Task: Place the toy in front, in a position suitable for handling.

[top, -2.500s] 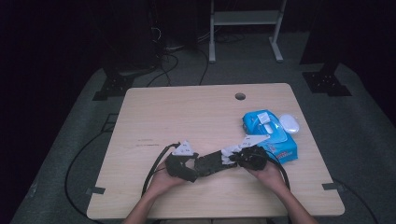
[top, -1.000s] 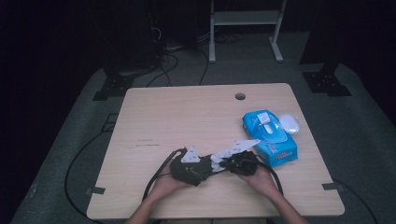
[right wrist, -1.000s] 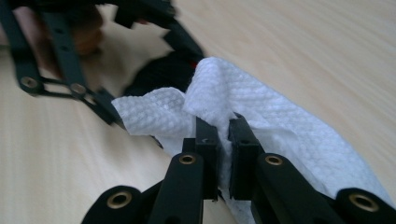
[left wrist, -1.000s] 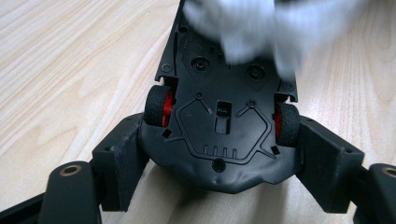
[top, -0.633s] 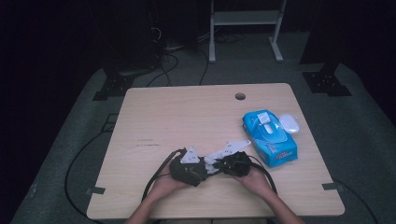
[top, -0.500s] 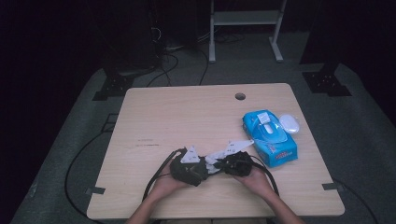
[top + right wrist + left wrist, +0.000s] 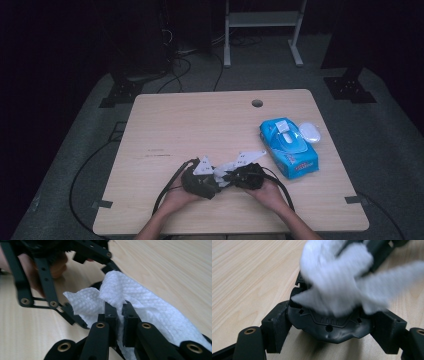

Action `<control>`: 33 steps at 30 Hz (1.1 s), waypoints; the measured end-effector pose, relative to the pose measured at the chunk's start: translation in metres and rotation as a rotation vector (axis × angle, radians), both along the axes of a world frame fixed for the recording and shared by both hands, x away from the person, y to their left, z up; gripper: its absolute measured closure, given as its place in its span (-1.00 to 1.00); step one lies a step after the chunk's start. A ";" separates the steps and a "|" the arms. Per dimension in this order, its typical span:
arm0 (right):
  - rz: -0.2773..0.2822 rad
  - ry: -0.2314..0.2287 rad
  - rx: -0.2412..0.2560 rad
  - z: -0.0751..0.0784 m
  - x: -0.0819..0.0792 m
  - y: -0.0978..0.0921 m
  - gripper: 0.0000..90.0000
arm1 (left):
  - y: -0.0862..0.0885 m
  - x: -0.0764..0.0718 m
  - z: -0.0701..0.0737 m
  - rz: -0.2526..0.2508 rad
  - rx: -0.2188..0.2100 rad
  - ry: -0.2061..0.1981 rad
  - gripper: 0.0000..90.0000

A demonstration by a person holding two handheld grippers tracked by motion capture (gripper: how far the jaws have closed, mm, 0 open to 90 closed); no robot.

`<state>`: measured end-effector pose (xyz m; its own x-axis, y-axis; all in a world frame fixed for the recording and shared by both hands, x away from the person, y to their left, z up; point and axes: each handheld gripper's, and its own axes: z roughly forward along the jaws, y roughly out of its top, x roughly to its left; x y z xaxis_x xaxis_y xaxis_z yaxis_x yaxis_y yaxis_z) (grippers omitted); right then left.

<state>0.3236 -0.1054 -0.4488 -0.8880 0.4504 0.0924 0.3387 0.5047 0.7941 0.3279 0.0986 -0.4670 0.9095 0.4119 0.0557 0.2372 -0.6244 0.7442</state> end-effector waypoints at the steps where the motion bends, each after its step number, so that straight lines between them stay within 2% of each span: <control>1: 0.000 0.000 0.000 0.000 0.000 0.000 0.87 | 0.000 0.000 0.000 -0.002 0.012 -0.004 -0.47; 5: 0.028 -0.013 0.002 0.001 -0.003 0.013 0.87 | 0.000 -0.001 0.000 0.004 0.001 -0.004 -0.47; 7: 0.011 -0.022 -0.002 0.001 0.000 0.011 0.87 | 0.000 -0.001 0.000 0.004 0.000 -0.007 -0.47; 8: -0.033 -0.037 -0.020 0.002 0.004 0.006 0.87 | -0.001 -0.001 0.001 -0.001 0.003 -0.011 -0.47; 11: -0.059 -0.028 -0.018 0.003 0.008 0.003 0.87 | -0.002 -0.001 0.001 0.001 -0.006 -0.013 -0.47; 13: -0.040 -0.026 -0.006 0.003 0.007 0.007 0.87 | -0.002 -0.002 0.001 -0.001 -0.004 -0.014 -0.47; 14: -0.012 -0.033 -0.011 0.003 0.005 0.016 0.87 | -0.003 -0.002 0.001 -0.005 0.009 -0.015 -0.47; 17: -0.007 -0.034 -0.018 0.004 0.005 0.020 0.87 | -0.002 -0.002 0.001 -0.002 0.010 -0.017 -0.47; 20: -0.045 -0.045 -0.025 0.005 0.012 0.016 0.87 | -0.001 -0.002 0.001 0.001 0.007 -0.014 -0.47; 21: -0.071 -0.044 -0.036 0.005 0.015 0.013 0.87 | -0.001 -0.002 0.001 -0.001 0.006 -0.017 -0.47; 22: -0.087 -0.027 -0.026 0.006 0.018 0.010 0.87 | -0.002 -0.001 0.002 -0.002 0.003 -0.022 -0.47; 25: -0.079 -0.042 -0.023 0.006 0.016 0.013 0.87 | -0.002 -0.002 0.002 -0.001 0.002 -0.022 -0.47; 27: -0.072 -0.035 -0.025 0.006 0.017 0.016 0.87 | 0.000 -0.001 0.001 -0.001 0.007 -0.019 -0.47; 29: -0.088 -0.042 -0.043 0.006 0.020 0.013 0.87 | 0.001 -0.001 0.001 0.002 0.006 -0.020 -0.47; 30: -0.120 -0.042 -0.051 0.006 0.024 0.008 0.87 | 0.001 -0.001 0.001 0.004 0.002 -0.012 -0.47; 33: -0.133 -0.027 -0.046 0.006 0.026 0.004 0.87 | -0.001 -0.001 0.001 0.005 0.003 -0.020 -0.47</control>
<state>0.3493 -0.1009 -0.4426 -0.8221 0.5676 0.0453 0.3836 0.4932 0.7808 0.3269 0.0981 -0.4661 0.9062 0.4160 0.0753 0.2250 -0.6254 0.7472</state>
